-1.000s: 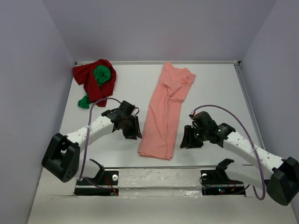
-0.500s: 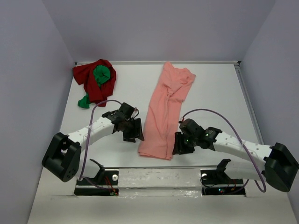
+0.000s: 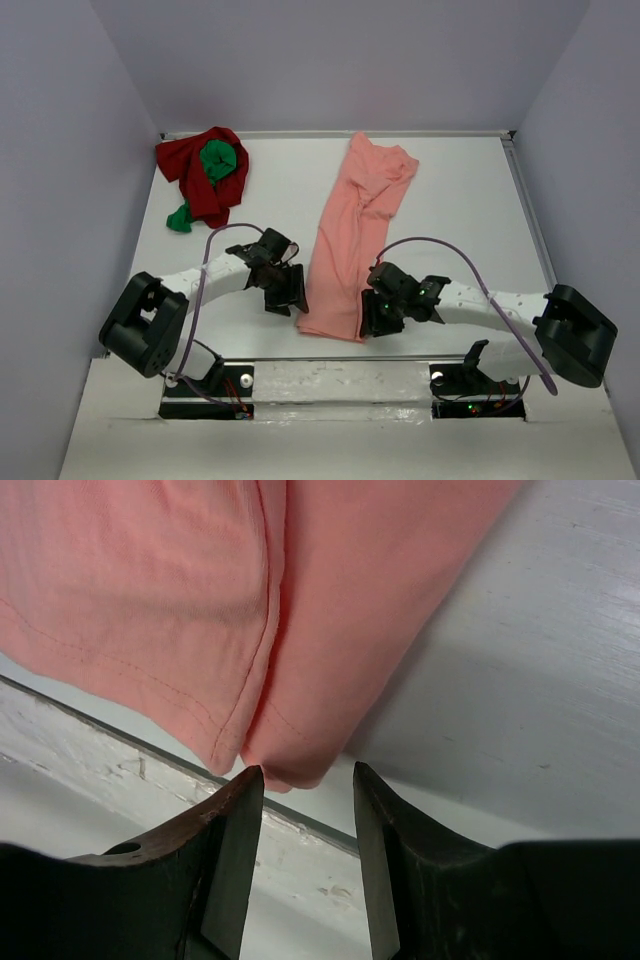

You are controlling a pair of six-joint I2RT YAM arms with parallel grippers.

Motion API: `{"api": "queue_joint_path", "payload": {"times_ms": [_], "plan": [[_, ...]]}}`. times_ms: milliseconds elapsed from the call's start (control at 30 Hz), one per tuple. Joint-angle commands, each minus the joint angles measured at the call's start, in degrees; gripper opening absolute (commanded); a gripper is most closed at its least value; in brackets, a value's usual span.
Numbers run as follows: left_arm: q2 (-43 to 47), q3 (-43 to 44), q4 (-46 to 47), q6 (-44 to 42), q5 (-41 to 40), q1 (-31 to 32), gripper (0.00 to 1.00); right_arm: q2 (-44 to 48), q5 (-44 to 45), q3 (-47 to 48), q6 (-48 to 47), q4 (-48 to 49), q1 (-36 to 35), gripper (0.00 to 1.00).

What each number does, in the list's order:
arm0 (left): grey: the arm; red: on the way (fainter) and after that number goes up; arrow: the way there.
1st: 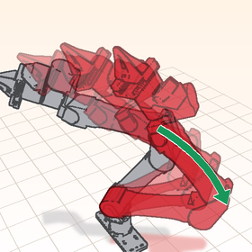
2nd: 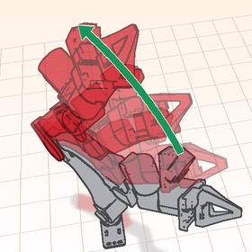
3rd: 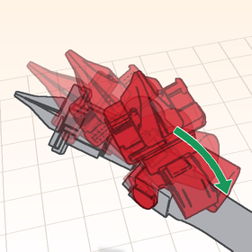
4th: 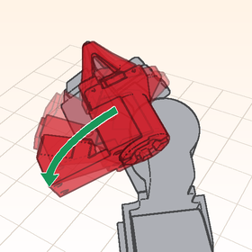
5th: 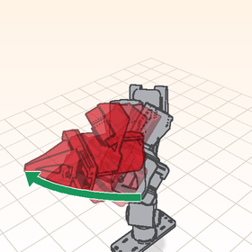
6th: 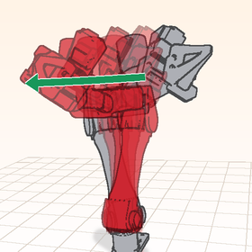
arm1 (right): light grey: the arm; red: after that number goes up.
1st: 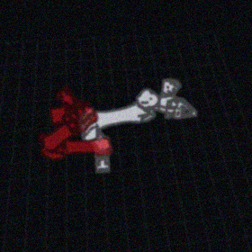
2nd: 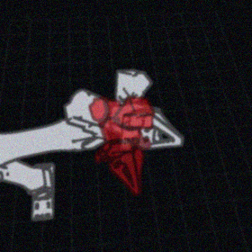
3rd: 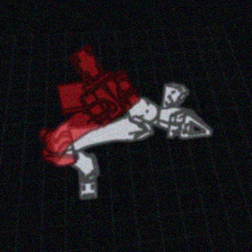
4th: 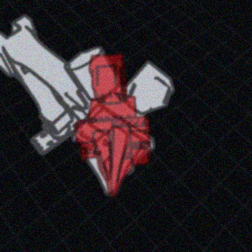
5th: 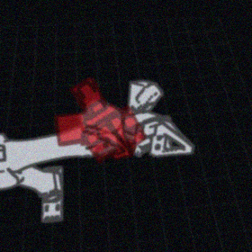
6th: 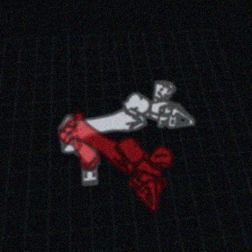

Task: Fold and stack the t-shirts
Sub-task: Fold the tshirt

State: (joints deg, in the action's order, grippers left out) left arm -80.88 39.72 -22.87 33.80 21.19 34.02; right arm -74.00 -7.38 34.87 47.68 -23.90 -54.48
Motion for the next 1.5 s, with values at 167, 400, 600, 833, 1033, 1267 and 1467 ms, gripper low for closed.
{"api": "queue_joint_path", "payload": {"times_ms": [167,400,600,833,1033,1267,1467], "plan": [[-0.51,-0.79,3.10,-0.84,4.91,0.08,0.61,-0.71,1.84,1.16,1.36,3.95,-0.54,0.47],[0.99,-1.32,2.48,-0.23,5.53,0.26,0.61,-1.94,1.93,0.81,1.89,5.00,-0.54,0.47],[3.18,-2.89,1.60,2.58,5.70,2.36,0.61,-2.64,2.54,0.99,2.15,5.27,-0.54,0.47],[4.15,-4.22,2.13,5.92,5.44,6.32,0.60,-3.52,2.54,1.78,1.54,5.36,-0.54,0.47],[4.42,-4.66,3.01,7.33,4.74,7.46,0.60,-3.70,3.07,2.39,1.45,4.56,-0.54,0.47],[2.83,-4.74,3.98,6.98,4.30,7.46,0.58,-3.96,3.07,2.57,1.71,4.48,-0.54,0.46],[3.45,-4.66,3.27,6.80,3.68,7.46,0.36,-4.14,3.24,2.66,3.29,3.95,-0.54,0.31]]}}
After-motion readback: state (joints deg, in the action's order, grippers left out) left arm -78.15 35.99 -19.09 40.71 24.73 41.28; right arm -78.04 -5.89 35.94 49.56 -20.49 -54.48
